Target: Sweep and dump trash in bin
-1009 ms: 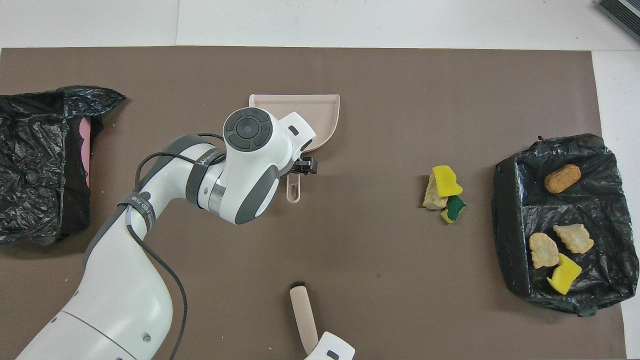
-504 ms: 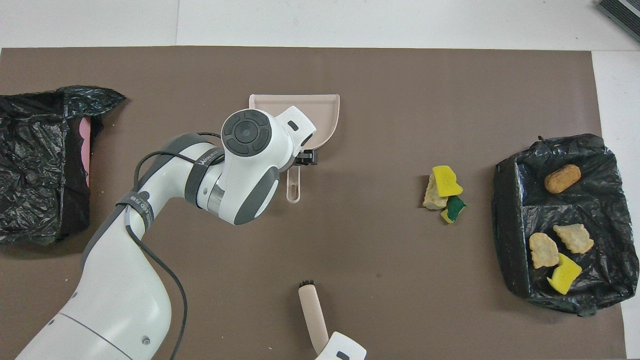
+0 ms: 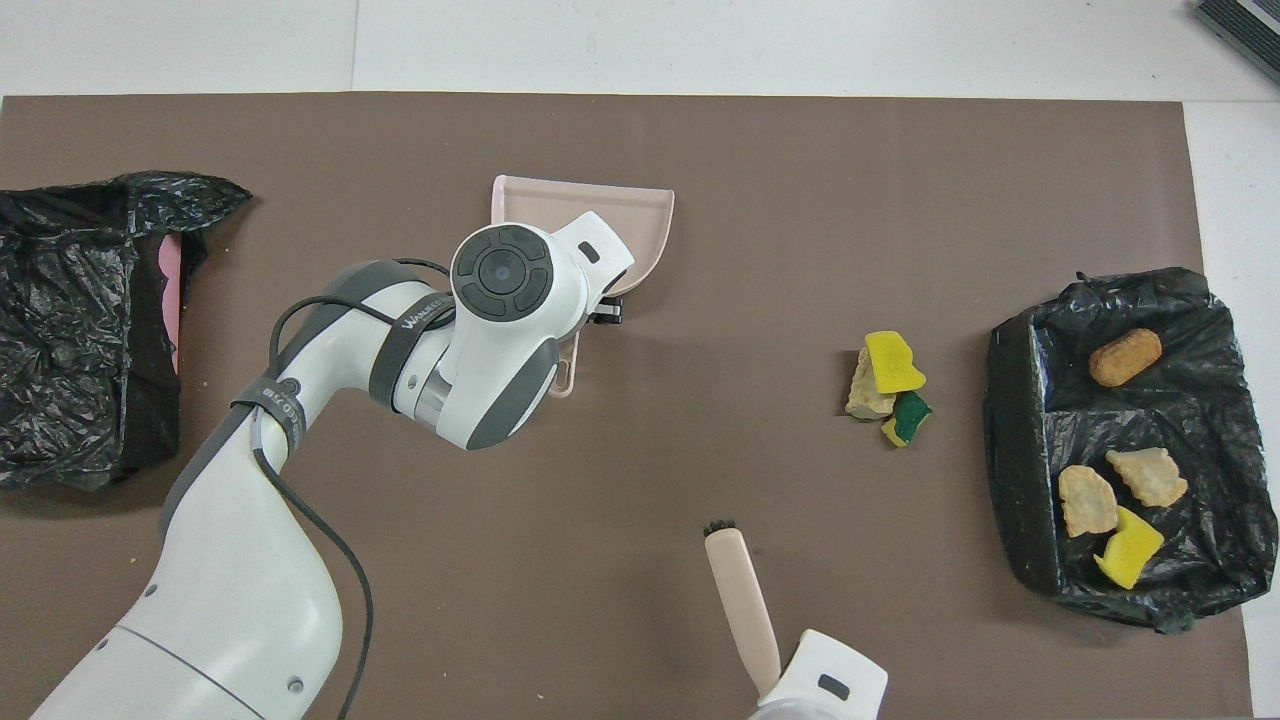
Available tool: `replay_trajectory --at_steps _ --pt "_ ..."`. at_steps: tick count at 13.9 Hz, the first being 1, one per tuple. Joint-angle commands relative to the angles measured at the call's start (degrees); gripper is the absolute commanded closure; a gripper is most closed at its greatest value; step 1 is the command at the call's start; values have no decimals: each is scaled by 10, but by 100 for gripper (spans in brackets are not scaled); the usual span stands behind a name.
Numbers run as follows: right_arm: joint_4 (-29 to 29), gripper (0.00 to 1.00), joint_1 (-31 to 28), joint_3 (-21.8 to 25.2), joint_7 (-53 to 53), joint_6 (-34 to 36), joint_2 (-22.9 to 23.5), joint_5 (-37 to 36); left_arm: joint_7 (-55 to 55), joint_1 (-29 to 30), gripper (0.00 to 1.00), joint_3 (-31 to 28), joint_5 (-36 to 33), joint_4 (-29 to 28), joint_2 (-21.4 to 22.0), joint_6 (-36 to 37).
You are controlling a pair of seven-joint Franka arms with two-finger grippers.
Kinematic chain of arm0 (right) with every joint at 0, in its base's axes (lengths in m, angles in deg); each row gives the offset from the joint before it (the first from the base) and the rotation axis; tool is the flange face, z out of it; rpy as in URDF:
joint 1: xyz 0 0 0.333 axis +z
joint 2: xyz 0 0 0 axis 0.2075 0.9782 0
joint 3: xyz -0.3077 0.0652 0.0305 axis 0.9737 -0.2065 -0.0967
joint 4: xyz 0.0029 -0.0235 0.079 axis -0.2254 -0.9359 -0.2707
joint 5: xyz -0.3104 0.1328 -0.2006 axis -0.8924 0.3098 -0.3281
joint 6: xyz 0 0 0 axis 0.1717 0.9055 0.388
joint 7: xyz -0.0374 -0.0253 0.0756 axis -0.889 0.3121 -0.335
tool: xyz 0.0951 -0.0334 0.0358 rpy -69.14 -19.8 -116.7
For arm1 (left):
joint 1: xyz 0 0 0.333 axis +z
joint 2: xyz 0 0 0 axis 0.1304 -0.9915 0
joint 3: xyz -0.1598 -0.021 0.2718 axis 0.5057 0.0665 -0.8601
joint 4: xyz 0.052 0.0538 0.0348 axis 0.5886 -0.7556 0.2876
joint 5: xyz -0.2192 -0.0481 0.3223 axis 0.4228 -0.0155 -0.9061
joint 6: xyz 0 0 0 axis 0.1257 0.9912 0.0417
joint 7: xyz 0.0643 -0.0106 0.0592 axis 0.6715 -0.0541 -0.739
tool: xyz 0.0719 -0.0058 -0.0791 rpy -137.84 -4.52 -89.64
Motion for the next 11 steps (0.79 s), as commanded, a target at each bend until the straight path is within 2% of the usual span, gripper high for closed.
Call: replay_trajectory --at_steps 1,3,5,7,9,11 --pt "27 100 -100 4 110 54 -29 -12 21 4 97 -5 -27 -10 16 -3" --pt "50 100 -176 9 199 76 -35 -33 78 8 100 -10 -28 -13 27 9" --pt "80 100 -273 4 282 61 -16 -50 157 28 100 -11 -28 -13 43 43" --pt "87 100 -297 4 315 4 11 -72 297 53 100 -11 -27 -13 52 75" --pt "138 100 -331 5 312 -6 67 -99 404 58 100 -11 -26 -13 59 97" --pt "182 100 -343 4 271 -33 154 -148 437 67 100 -10 -26 -16 60 100"
